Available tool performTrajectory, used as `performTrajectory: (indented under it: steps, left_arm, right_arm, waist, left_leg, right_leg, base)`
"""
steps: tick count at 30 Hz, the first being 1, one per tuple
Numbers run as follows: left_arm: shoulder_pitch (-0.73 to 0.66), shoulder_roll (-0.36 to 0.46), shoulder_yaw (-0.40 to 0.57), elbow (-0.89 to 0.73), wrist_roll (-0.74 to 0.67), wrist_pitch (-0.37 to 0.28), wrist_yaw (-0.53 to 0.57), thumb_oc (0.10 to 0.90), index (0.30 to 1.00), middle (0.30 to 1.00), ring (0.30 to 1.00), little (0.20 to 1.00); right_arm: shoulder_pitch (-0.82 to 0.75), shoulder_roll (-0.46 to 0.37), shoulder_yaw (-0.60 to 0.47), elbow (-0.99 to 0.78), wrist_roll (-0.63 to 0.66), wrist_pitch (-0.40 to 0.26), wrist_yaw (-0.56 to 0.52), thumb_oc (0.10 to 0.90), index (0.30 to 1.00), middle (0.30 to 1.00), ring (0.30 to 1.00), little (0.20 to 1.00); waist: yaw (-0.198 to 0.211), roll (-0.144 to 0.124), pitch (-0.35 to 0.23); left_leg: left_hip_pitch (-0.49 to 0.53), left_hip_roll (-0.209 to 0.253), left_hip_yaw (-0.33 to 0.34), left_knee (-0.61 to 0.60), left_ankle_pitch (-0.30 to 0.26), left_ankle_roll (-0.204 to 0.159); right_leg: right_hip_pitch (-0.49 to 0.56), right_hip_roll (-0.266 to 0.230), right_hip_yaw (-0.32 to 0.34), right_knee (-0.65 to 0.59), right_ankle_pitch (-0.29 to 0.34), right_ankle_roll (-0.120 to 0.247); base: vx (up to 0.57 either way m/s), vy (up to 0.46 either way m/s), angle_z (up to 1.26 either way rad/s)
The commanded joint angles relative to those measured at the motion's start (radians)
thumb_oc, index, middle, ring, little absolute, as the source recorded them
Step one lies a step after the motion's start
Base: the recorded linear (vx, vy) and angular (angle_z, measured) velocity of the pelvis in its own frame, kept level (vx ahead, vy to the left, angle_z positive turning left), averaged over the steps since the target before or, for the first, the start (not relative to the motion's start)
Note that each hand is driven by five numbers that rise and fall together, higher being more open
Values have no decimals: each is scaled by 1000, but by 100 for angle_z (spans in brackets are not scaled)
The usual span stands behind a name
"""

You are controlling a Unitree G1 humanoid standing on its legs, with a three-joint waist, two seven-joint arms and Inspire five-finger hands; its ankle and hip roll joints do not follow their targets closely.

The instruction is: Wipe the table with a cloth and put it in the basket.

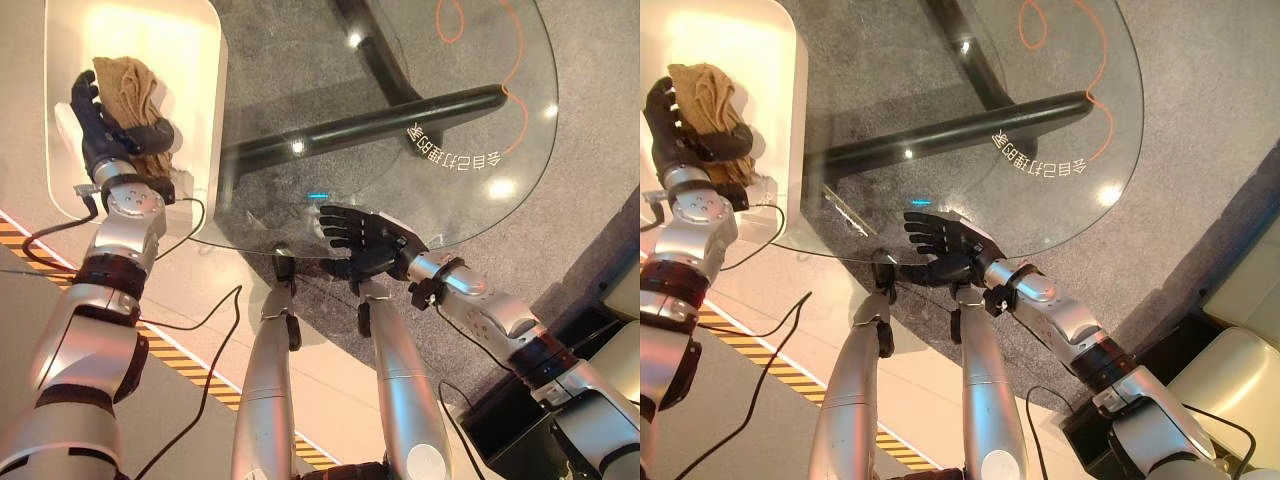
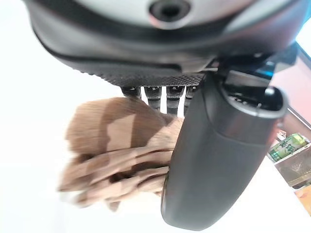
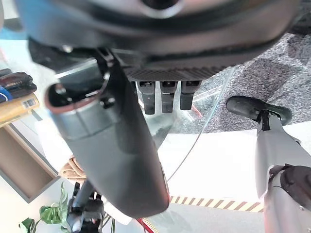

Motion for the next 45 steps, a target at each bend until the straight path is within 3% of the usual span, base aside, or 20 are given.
performTrajectory:
  steps: [1,6,13,16,21,24,30,36,40,45]
  left_arm:
    - [17,68,104,-49,54,-115,142,800,900,900,900,900]
    - [70,82,168,-101,81,-179,236,800,900,900,900,900]
    - [173,83,258,-156,101,-254,279,800,900,900,900,900]
    - [278,49,300,-194,56,-288,179,800,900,900,900,900]
    - [517,-88,341,-279,62,-315,15,800,900,900,900,900]
    - [646,-180,331,-295,41,-312,-63,800,900,900,900,900]
    - [841,-326,274,-208,-27,-269,-259,800,900,900,900,900]
    - [941,-455,190,-60,7,-101,-459,800,900,900,900,900]
    - [945,-498,114,117,36,-58,-495,800,900,900,900,900]
    - [935,-520,105,229,46,-66,-521,800,900,900,900,900]
  right_arm:
    - [66,35,-68,-169,-10,-59,8,800,900,900,900,900]
    - [101,48,-88,-187,-26,-62,8,800,900,900,900,900]
    - [162,61,-105,-186,-42,-95,19,800,900,900,900,900]
    - [213,65,-116,-160,-54,-123,30,800,900,900,900,900]
    - [328,84,-160,-81,-158,-170,38,800,900,900,900,900]
    - [400,103,-191,-21,-188,-183,64,800,900,900,900,900]
    - [526,182,-235,128,-256,-173,38,800,900,900,900,900]
    - [598,289,-263,358,-272,-134,-56,800,900,900,900,900]
    - [579,323,-256,626,-284,-135,-38,800,900,900,900,900]
    - [564,355,-267,764,-297,-154,-16,800,900,900,900,900]
  waist:
    - [45,9,-23]
    - [53,9,-23]
    - [68,9,-23]
    - [80,7,-23]
    - [105,6,-23]
    - [116,1,-67]
    - [121,-5,-184]
    - [126,-9,-307]
    - [127,-10,-383]
    - [123,-14,-409]
  left_leg:
    - [95,-64,52,5,-77,40]
    - [139,-64,44,-5,-78,35]
    - [214,-62,28,-26,-73,23]
    - [278,-59,17,-46,-73,13]
    - [417,-56,-8,-113,-60,4]
    - [473,-57,-19,-150,-57,3]
    - [616,-47,-39,-237,-57,-2]
    - [742,-29,-48,-306,-61,-4]
    - [823,-9,-41,-348,-67,-4]
    - [861,3,-26,-373,-71,-6]
  right_leg:
    - [80,49,-7,-160,100,-4]
    - [132,51,-20,-163,83,-13]
    - [220,48,-45,-175,58,-23]
    - [290,48,-61,-183,39,-23]
    - [435,40,-84,-226,26,-18]
    - [499,35,-92,-261,27,-12]
    - [665,23,-116,-355,31,-7]
    - [803,22,-130,-452,57,1]
    - [881,26,-128,-508,70,8]
    - [912,26,-118,-534,79,14]
  base:
    - [-58,-81,0]
    - [-56,-84,1]
    - [-67,-104,2]
    - [-74,-143,5]
    - [-63,-124,0]
    - [1,-102,1]
    - [67,-101,8]
    - [107,-87,11]
    - [93,-53,6]
    - [12,-14,-1]
